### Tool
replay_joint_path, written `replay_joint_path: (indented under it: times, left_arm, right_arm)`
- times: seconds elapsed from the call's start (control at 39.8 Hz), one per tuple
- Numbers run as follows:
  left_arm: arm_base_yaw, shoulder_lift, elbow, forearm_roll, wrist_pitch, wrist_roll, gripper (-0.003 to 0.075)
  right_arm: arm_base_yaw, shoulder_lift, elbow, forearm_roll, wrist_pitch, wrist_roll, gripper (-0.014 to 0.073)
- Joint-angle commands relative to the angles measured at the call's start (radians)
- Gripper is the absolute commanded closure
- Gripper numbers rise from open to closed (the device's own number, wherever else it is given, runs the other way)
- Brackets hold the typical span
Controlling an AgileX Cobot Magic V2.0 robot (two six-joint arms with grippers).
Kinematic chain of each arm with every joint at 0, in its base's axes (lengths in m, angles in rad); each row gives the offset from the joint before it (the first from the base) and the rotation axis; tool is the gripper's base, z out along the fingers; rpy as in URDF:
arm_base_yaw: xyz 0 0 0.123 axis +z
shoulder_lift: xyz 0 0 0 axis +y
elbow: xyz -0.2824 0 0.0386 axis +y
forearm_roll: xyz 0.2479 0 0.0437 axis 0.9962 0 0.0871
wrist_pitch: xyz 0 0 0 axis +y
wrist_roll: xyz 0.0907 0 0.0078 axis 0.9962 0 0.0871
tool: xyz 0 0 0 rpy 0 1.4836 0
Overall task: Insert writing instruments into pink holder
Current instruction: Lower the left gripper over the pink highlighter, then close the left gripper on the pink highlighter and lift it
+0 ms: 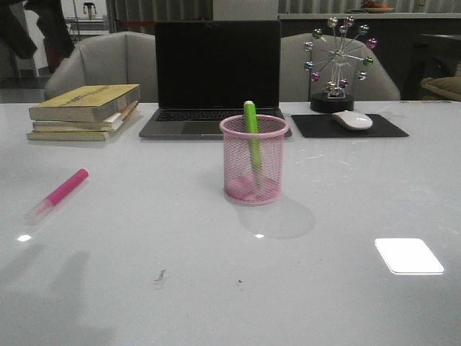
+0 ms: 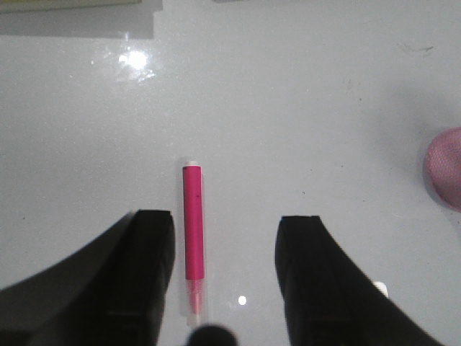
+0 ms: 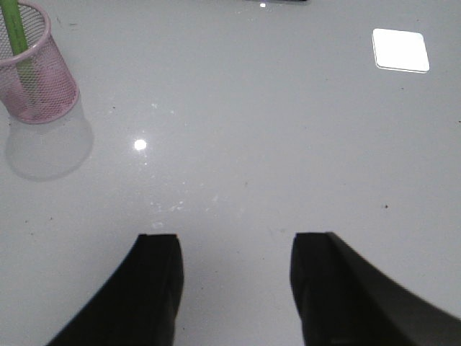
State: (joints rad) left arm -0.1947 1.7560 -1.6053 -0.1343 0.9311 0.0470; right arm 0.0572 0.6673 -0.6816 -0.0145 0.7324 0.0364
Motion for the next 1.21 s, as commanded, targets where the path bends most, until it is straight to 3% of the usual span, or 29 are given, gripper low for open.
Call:
replay_joint_path:
  times: [0.0,0.6,1.18]
  left_arm:
    - [-0.006,0.040,-0.097,-0.012,0.020,-0.010,0.0318]
    - [-0.006,0.334,-0.152,-0.018,0.019,-0.010,0.0318]
    - [-0.006,0.411,-0.152,-0.018,-0.029,-0.010,0.0329]
  right_arm:
    - [-0.006,-0.003,-0.027,-0.013,-0.058,0.000,0.0134]
    - [-0.006,-0.003,-0.027,-0.013,-0.004,0.000,0.0134]
    - [-0.006,-0.003,-0.027,-0.014,0.027,0.000,0.0134]
